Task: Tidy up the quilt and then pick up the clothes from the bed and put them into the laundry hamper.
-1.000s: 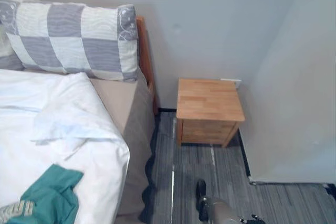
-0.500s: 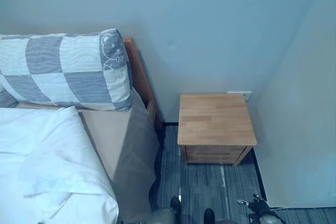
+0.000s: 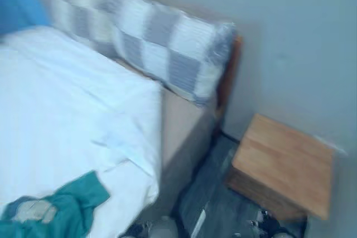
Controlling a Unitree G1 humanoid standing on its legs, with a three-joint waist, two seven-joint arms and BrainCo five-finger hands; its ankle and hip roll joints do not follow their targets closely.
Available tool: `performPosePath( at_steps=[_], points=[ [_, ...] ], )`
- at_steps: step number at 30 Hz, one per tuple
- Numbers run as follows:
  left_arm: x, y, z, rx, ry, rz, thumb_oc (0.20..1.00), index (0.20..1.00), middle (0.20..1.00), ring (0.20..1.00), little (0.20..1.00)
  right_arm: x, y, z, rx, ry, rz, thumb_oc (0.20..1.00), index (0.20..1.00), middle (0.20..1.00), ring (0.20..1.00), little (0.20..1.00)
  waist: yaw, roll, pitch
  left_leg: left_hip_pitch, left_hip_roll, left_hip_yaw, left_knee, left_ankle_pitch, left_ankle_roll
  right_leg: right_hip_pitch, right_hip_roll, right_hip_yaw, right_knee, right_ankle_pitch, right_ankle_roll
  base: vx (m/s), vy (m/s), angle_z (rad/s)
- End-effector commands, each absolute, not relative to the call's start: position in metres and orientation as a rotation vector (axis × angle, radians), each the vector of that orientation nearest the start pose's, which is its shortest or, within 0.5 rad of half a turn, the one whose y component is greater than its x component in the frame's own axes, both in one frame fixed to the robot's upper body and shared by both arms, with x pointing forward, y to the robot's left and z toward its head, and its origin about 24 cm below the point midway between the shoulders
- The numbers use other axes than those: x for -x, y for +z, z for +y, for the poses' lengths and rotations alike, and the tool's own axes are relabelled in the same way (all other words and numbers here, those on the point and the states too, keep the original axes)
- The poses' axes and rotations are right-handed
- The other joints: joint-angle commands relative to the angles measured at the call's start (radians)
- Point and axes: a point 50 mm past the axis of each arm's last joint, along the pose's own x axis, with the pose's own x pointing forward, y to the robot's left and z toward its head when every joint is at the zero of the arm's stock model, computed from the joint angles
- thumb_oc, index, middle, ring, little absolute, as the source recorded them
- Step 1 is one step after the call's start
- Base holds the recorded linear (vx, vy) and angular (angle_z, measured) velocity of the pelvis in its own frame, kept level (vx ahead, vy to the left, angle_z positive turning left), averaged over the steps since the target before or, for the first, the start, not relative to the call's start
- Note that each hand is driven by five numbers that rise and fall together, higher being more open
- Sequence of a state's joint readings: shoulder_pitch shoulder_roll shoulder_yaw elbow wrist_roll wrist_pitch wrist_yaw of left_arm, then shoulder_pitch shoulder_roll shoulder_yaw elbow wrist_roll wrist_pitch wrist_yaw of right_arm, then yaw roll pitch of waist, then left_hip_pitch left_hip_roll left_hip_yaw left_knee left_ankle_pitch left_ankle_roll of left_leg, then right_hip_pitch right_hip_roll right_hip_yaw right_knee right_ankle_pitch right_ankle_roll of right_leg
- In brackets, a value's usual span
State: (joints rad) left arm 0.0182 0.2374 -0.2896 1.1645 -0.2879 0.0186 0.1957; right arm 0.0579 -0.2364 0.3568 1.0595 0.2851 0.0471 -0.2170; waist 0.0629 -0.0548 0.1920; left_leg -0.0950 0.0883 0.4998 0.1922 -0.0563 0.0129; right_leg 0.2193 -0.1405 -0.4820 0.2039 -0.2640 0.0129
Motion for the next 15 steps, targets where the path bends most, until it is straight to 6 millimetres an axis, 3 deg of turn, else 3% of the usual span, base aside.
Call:
performPosePath(
  at_steps=[1,5,6,7,8,9,11,12,15],
  points=[
    [-0.087,-0.165,0.211,-0.200,0.308,1.214,1.000,1.000,1.000,1.000,1.000,-0.130,-0.145,-0.240,0.249,-0.304,1.083,1.000,1.000,1.000,1.000,1.000,-0.017,0.005,0.051,0.144,0.099,-0.069,0.041,-0.010,-0.103,-0.097,-0.042,-0.001,-0.043,0.174,0.081,-0.12,0.325,1.39],
    [-0.084,-0.166,0.211,-0.225,0.268,1.226,1.000,1.000,1.000,1.000,1.000,-0.119,-0.149,-0.244,0.180,-0.382,1.141,1.000,1.000,1.000,1.000,1.000,-0.002,0.011,0.045,0.203,0.031,-0.109,-0.083,-0.018,-0.073,-0.126,-0.104,0.020,0.024,0.223,0.138,-0.04,0.258,0.89],
    [-0.082,-0.166,0.214,-0.241,0.247,1.238,1.000,1.000,1.000,1.000,1.000,-0.114,-0.151,-0.245,0.148,-0.413,1.150,1.000,1.000,1.000,1.000,1.000,-0.003,0.017,0.047,0.228,-0.002,-0.134,-0.127,-0.018,-0.050,-0.170,-0.157,0.056,0.101,0.289,0.162,0.00,0.166,0.23],
    [-0.081,-0.166,0.215,-0.243,0.247,1.242,1.000,1.000,1.000,1.000,1.000,-0.113,-0.151,-0.245,0.134,-0.425,1.150,1.000,1.000,1.000,1.000,1.000,-0.006,0.019,0.048,0.232,-0.008,-0.149,-0.139,-0.017,-0.046,-0.180,-0.160,0.079,0.104,0.294,0.163,0.00,0.152,0.24],
    [-0.079,-0.166,0.217,-0.236,0.257,1.257,1.000,1.000,1.000,1.000,1.000,-0.113,-0.151,-0.246,0.114,-0.445,1.144,1.000,1.000,1.000,1.000,1.000,-0.012,0.024,0.048,0.237,-0.016,-0.179,-0.156,-0.012,-0.042,-0.193,-0.156,0.123,0.099,0.297,0.162,-0.05,-0.013,0.58],
    [-0.080,-0.165,0.219,-0.257,0.236,1.270,1.000,1.000,1.000,1.000,1.000,-0.111,-0.151,-0.246,0.050,-0.509,1.131,1.000,1.000,1.000,1.000,1.000,-0.040,0.032,0.041,0.225,-0.032,-0.281,-0.197,0.008,-0.032,-0.237,-0.085,0.247,0.016,0.297,0.152,-0.04,-0.034,1.20],
    [-0.080,-0.165,0.220,-0.271,0.215,1.280,1.000,1.000,1.000,1.000,1.000,-0.110,-0.152,-0.246,0.009,-0.548,1.123,1.000,1.000,1.000,1.000,1.000,-0.062,0.030,0.033,0.225,-0.054,-0.353,-0.217,0.002,-0.023,-0.260,-0.043,0.342,-0.040,0.302,0.159,0.03,-0.031,1.86],
    [-0.081,-0.165,0.222,-0.282,0.210,1.283,1.000,1.000,1.000,1.000,1.000,-0.110,-0.153,-0.243,-0.036,-0.580,1.125,1.000,1.000,1.000,1.000,1.000,-0.079,0.025,0.021,0.224,-0.073,-0.401,-0.233,-0.006,-0.015,-0.285,-0.014,0.423,-0.094,0.331,0.167,0.06,-0.006,1.69],
    [-0.081,-0.165,0.223,-0.248,0.258,1.289,1.000,1.000,1.000,1.000,1.000,-0.105,-0.156,-0.237,-0.080,-0.609,1.156,1.000,1.000,1.000,1.000,1.000,-0.088,0.023,0.012,0.221,-0.078,-0.424,-0.242,-0.004,-0.015,-0.266,0.000,0.464,-0.126,0.330,0.166,0.05,-0.039,1.32]
  ],
)
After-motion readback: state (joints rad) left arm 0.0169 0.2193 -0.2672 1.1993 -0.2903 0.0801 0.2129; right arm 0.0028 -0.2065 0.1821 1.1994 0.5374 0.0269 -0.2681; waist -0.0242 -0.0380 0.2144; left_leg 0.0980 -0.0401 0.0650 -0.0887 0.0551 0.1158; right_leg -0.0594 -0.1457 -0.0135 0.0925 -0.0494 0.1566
